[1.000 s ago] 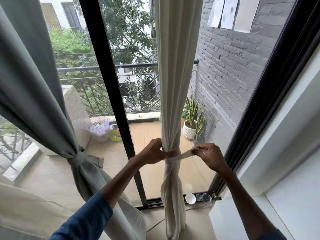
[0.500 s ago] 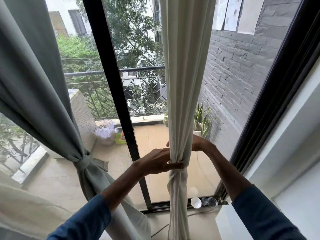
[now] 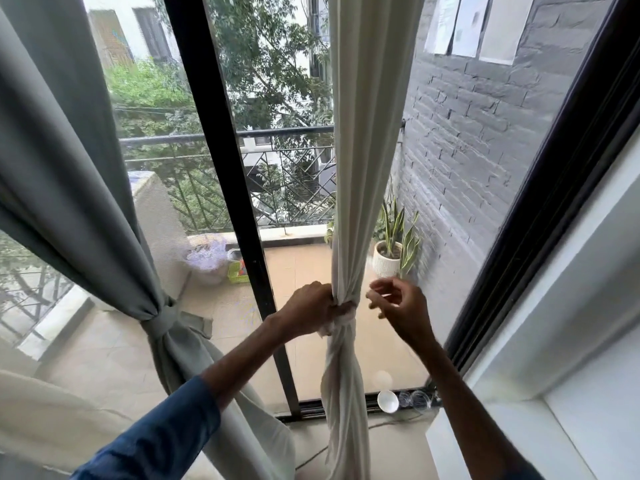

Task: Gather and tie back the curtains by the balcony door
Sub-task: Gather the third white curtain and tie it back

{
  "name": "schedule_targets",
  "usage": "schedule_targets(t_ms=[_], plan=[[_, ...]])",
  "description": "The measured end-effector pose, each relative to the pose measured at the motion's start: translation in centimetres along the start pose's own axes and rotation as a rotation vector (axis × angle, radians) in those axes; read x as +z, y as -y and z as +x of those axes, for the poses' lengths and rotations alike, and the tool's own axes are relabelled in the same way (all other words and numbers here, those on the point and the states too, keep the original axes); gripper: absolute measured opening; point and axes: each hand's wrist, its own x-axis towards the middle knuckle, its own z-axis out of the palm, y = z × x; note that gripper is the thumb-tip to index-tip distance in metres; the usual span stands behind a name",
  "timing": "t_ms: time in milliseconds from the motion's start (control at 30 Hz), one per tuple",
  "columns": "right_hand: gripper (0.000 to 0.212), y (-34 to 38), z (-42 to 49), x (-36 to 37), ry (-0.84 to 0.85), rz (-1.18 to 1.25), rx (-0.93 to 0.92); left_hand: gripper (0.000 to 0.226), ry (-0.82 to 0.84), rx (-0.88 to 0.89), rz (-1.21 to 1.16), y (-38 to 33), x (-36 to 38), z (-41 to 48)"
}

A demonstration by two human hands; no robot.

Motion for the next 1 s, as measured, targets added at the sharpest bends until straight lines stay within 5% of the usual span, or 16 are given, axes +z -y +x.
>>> schedule_targets(t_ms=[233, 367, 600, 867, 1000], plan=[[0.033, -0.9, -8.0, 2.8, 0.118, -0.11, -0.232, 0.048, -0.03, -0.177, -0.103, -0.8, -0.2, 1.9], [0.054, -0.9, -8.3, 4.2, 0.003, -0.281, -0.359, 0.045, -0.028, -0.251, -0.124, -1.6, 0.1, 2.1], [0.046, -0.8, -8.7, 6.1, -0.229, -0.483, -0.629, 0.038, -0.016, -0.379, -0.165, -2.3, -0.1, 2.0], [0.049, -2.3, -7.5, 5.5, -0.185, -0.583, -0.685, 0.036, 0.046, -0.426, -0.241, -1.9, -0.7, 1.4], [0.033, -1.8, -7.8, 5.4, -0.146, -0.516, -0.675, 0.035, 0.077, -0.309, -0.23, -1.8, -0.8, 1.0]])
